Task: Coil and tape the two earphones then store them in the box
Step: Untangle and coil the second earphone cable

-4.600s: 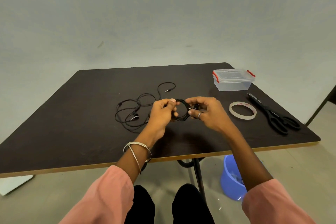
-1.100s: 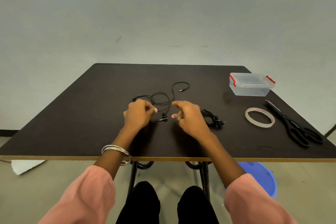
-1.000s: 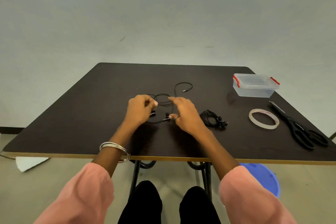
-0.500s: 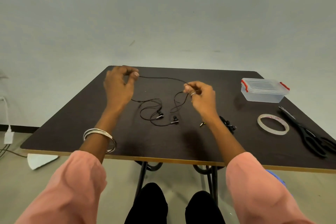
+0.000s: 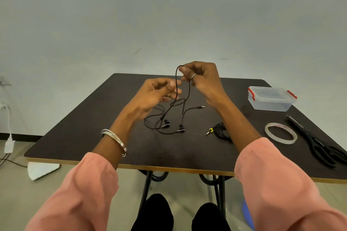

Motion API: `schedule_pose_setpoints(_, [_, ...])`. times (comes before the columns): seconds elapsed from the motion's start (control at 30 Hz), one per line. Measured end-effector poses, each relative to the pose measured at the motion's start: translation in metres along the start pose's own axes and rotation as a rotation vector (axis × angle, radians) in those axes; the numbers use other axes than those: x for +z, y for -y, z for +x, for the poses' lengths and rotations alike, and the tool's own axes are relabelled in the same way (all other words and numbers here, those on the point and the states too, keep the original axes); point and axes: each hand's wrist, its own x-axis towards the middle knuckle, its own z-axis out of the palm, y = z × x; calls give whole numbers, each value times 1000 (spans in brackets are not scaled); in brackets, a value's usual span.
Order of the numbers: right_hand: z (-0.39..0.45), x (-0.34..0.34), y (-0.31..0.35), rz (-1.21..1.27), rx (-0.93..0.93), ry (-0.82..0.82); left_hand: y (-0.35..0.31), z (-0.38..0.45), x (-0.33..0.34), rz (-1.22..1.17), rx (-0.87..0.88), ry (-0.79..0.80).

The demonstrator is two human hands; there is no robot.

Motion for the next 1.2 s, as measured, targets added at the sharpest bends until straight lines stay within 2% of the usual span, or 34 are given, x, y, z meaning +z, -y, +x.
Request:
schedule_pose_setpoints(0.1, [0, 0, 2, -18, -14, -17, -2, -3, -4, -251, -23, 67])
schedule_pose_setpoints(0.17, [0, 0, 2, 23, 24, -20, -5, -4, -6, -334, -21, 40])
schedule_pose_setpoints(0.3, [-2, -4, -6, 83, 135, 44, -15, 4, -16, -475, 34, -255])
schedule_pose_setpoints(0.43, [-9, -9, -26, -15, 187, 93, -28, 13, -34, -513, 143, -499])
schedule_pose_setpoints(0.53, [-10, -11, -39, -110, 190, 127, -36, 21, -46, -278, 210, -608])
schedule_pose_setpoints(0.6, [-9, -10, -39, -129, 182, 145, -32, 29, -52, 125, 235, -642])
schedule_pose_setpoints(0.67, [-10, -6, -30, -70, 170, 167, -24, 34, -56, 568, 95, -727])
schedule_pose_setpoints(0.7, [-11, -5, -24, -31, 155, 190, -21, 34, -56, 704, 3, -772])
schedule_pose_setpoints(0.73, [-14, -4, -17, -10, 124, 224, -20, 32, -56, 740, -43, -784])
schedule_pose_setpoints(0.77, [-17, -4, -12, -4, 92, 267, -17, 32, -59, 683, -38, -754])
schedule_pose_setpoints(0.83, [-24, -2, -6, 29, 57, 416, -15, 33, -62, 355, -14, -648])
schedule_pose_setpoints(1.0, [-36, 13, -3, -75, 10, 944, -32, 32, -56, -305, -70, -423])
schedule_pose_setpoints(1.03, [-35, 15, -6, -86, 26, 941, -37, 31, -53, -424, -80, -384])
schedule_pose_setpoints(1.07, [-33, 16, -8, -69, 65, 847, -43, 29, -51, -515, -92, -343])
schedule_pose_setpoints(1.13, [-25, 19, -15, -17, 161, 440, -50, 24, -51, -604, -109, -257])
schedule_pose_setpoints(1.2, [-15, 18, -19, -9, 181, 45, -56, 17, -53, -573, -133, -198])
